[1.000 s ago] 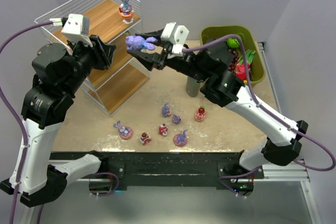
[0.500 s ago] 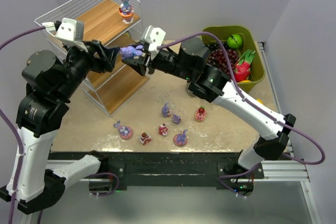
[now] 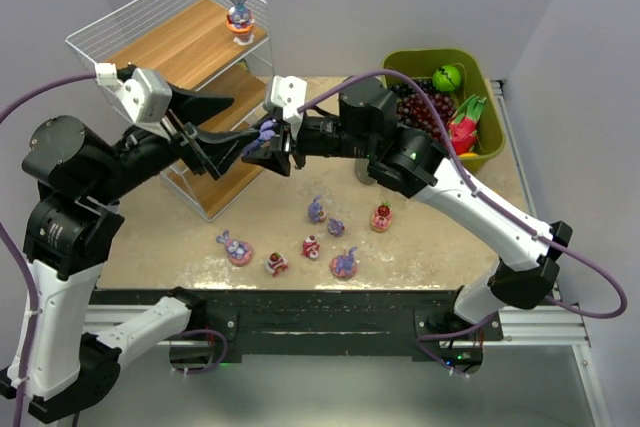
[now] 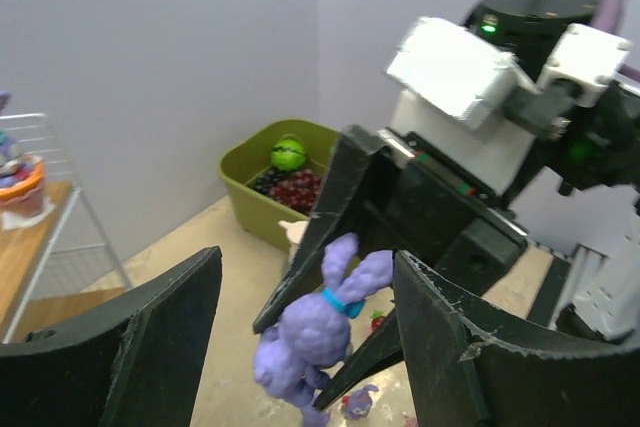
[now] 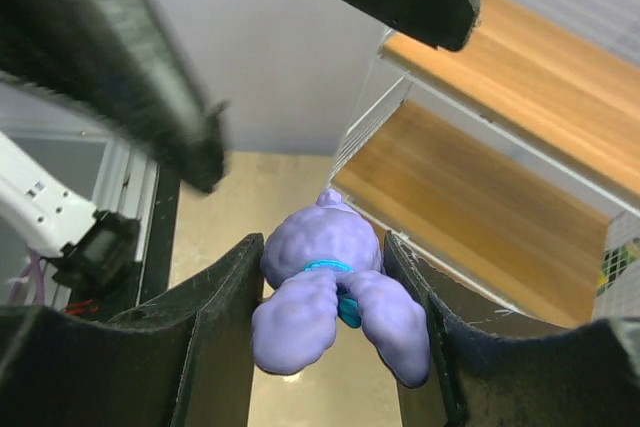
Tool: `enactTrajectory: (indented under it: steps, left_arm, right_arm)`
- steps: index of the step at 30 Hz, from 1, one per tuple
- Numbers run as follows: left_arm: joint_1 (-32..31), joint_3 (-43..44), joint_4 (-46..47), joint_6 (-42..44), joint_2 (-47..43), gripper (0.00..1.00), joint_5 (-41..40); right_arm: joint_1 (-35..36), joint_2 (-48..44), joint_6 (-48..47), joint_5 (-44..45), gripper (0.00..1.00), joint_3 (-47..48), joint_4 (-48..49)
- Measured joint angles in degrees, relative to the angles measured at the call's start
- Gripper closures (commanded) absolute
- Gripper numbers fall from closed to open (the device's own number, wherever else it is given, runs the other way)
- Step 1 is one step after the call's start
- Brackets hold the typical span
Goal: Place and organize the plastic toys onto the shelf
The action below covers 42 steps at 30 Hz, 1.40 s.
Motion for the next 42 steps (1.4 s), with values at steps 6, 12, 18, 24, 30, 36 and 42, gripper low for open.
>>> enactTrajectory:
  steps: [6,12,18,24,30,36,42]
  left_arm:
    - [0.0,-0.3,-0.4,2.2,1.5,0.27,9.9]
    - [0.0,-0.3,-3.4,5.7,2.1,0.31,14.5]
    - [0.0,-0.2,-6.1,9.2,2.1,0.33,17.2]
    - [0.0,-0.2,-7.0,10.7,3.3,0.38,20.6]
    - [0.0,-0.2,-7.9,11.9,3.2,0.42,20.3]
    - [0.0,0.3,-9.9,13.0,2.6,0.46,20.5]
    - [0.0,1.4,-10.6,13.2,2.3,0.47,20.1]
  right_arm:
    - [0.0,-0.2,0.4,-1.6,1.00,0.0,-2.7]
    - [-0.1,-1.6,0.8,-2.2,1.00,0.0,-4.2]
    - [-0.2,-2.0,0.8,-3.3,1.00,0.4,-5.2]
    - [-0.2,-1.7,0.9,-4.6,1.00,2.7,-7.7]
    - [-0.7,-0.3,1.2,-6.2,1.00,3.7,-8.8]
    - [-0.7,0.0,1.2,-7.3,1.00,4.0,-10.4]
    - [-0.5,0.0,0.6,-7.5,1.00,4.2,-11.7]
